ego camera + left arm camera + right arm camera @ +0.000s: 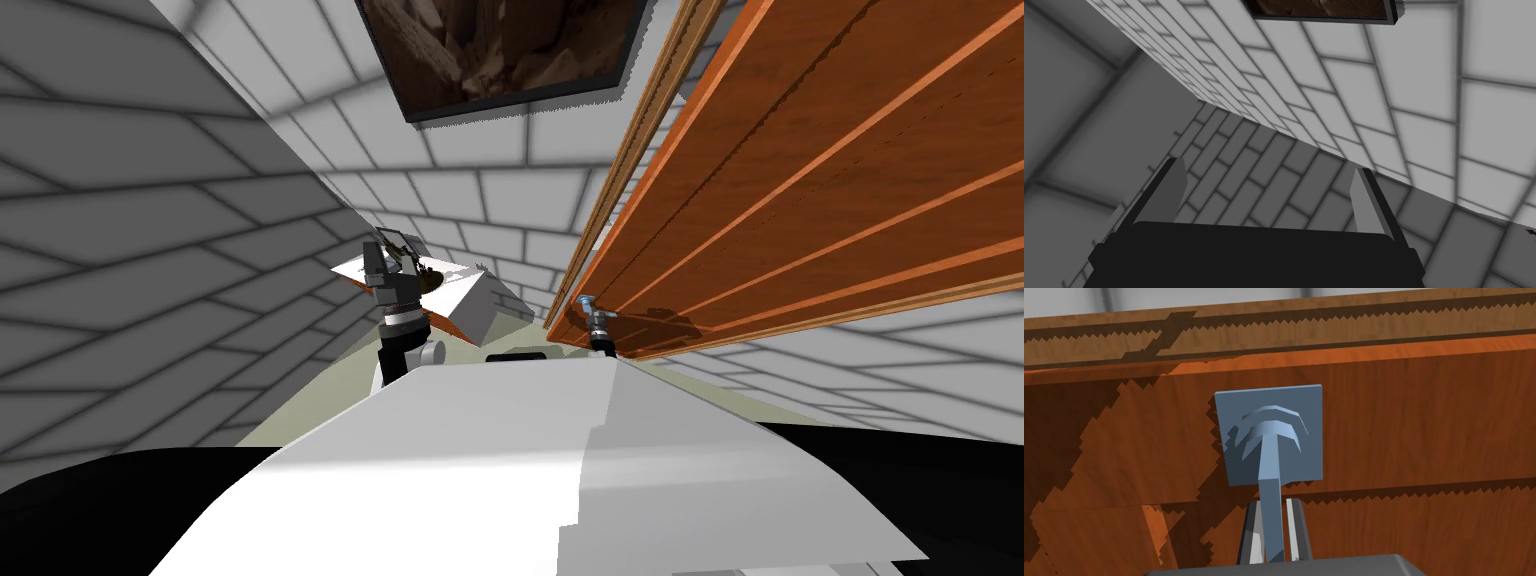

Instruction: Pull the door open

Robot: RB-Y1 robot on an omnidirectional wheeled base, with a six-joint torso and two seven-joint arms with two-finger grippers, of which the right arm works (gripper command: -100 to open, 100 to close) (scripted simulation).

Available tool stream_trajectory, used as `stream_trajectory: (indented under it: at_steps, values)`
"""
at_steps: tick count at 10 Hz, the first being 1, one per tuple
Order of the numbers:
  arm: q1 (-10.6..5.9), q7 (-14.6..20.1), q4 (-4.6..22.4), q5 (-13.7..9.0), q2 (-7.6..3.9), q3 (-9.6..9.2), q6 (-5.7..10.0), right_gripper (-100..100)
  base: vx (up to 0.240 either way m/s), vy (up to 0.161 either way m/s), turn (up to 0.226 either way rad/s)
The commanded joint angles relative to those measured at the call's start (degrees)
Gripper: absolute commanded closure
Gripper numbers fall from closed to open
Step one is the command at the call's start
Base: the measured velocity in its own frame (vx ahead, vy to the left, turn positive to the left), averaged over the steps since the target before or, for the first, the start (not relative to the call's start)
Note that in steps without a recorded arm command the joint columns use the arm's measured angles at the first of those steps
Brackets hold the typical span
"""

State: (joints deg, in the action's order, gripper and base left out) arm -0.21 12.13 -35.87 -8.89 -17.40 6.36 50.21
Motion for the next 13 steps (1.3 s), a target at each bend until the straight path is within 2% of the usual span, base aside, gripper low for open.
stream_trajectory:
  at_steps: [1,2,3,4,6,12,13]
  values:
    - [0.34,1.3,0.1,0.7,-0.61,-1.16,0.72,100,-0.255,-0.076,0.122]
    - [0.51,1.9,0.0,0.9,-0.94,-1.68,0.94,100,-0.218,-0.044,0.089]
    - [0.39,1.4,0.0,0.8,-0.62,-1.42,0.63,100,-0.091,-0.009,0.024]
    - [1.12,2.5,0.0,1.3,-1.15,-2.41,1.39,100,-0.127,-0.007,0.103]
    - [1.65,3.3,-0.2,1.7,-1.71,-3.09,2.06,100,-0.184,-0.034,0.086]
    - [4.1,7.2,-1.0,3.6,-4.34,-6.28,5.22,100,-0.215,-0.045,0.097]
    - [4.16,6.7,-1.7,3.3,-4.07,-5.87,4.38,100,-0.114,-0.034,0.031]
